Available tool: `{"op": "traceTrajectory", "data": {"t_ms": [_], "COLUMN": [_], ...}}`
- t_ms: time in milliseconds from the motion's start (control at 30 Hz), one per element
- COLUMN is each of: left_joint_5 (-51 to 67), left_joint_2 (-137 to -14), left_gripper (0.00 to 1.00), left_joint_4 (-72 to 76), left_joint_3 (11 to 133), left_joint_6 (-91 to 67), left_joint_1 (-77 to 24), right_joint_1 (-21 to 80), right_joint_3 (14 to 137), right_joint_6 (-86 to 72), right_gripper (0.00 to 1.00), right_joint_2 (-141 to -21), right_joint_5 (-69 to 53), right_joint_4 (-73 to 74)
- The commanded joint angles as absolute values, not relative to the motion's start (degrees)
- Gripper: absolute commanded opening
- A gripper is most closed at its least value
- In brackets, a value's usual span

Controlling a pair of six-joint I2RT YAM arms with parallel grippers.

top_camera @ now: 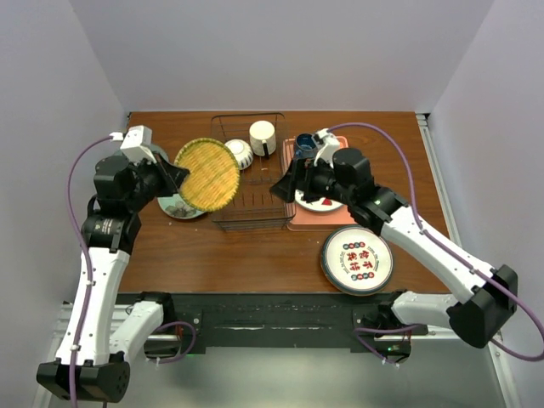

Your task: Load the mixed dishes into the dish rack

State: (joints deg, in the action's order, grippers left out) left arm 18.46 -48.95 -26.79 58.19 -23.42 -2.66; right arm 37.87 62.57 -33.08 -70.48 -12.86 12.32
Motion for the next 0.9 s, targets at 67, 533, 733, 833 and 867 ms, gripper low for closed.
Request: {"op": "traceTrajectory", "data": {"t_ms": [67,533,733,833,867], "left_joint_5": [1.2,-29.0,-39.1,-40.7,-41.8], "left_joint_2": [-51.9,-65.6,-69.1,-71.2,-71.6], "left_gripper": [0.0,0.0,0.0,0.0,0.0], "left_joint_4": [-27.3,-31.4,-32.3,-32.0,-31.9], "left_joint_3": [64.7,73.1,74.3,73.6,73.2], "left_joint_6": [-26.8,-26.1,-26.9,-27.0,-26.6], "left_joint_1": [-4.3,-25.4,-30.1,-30.8,-30.8], "right_joint_1": [37.8,37.8,37.8,37.8,37.8], "right_joint_3": [65.7,64.7,64.8,64.8,64.7], "right_joint_6": [-30.1,-30.6,-30.7,-30.6,-30.8], "right_gripper": [0.95,0.94,0.93,0.93,0.93], "right_joint_2": [-67.6,-67.7,-68.3,-68.8,-68.9], "right_joint_5": [4.6,7.3,7.6,7.6,7.6], "right_joint_4": [19.9,20.1,20.2,20.3,20.2]}}
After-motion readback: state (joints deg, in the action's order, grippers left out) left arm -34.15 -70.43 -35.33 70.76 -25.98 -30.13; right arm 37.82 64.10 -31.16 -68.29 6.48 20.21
